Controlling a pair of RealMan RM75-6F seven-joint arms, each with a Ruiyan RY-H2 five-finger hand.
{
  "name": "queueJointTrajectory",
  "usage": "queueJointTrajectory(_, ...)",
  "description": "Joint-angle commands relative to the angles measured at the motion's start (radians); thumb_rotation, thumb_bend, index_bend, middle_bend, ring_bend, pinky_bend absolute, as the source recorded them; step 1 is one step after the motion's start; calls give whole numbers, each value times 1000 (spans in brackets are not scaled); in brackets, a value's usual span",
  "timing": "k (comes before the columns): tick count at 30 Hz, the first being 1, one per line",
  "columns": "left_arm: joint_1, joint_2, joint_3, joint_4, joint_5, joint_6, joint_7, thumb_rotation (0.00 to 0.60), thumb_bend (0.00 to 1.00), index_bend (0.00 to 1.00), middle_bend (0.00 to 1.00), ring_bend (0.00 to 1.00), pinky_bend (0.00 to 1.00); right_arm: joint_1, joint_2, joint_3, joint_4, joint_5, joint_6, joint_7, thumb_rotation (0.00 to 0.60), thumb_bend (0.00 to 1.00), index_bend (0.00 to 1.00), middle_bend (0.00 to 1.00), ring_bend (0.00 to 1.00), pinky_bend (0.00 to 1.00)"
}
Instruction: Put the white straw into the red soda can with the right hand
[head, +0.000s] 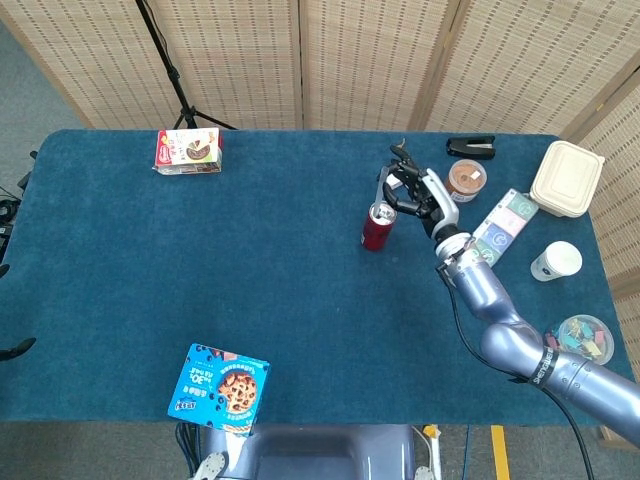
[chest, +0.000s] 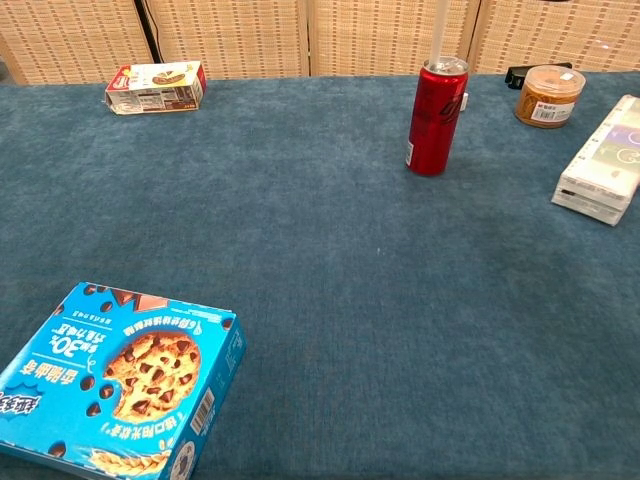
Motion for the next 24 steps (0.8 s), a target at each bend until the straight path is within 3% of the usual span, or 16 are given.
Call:
queueJointTrajectory(1,0,0,0,1,-1,0,-1,600,0,0,0,0,0,0,-1,0,2,1,1,0,600,569,543,0,0,0)
queueJointTrajectory(24,-1,0,1,-2,-2,-4,1,600,0,0,0,0,0,-8,-8,-6,18,-12,-6,13,600,577,543,0,0,0)
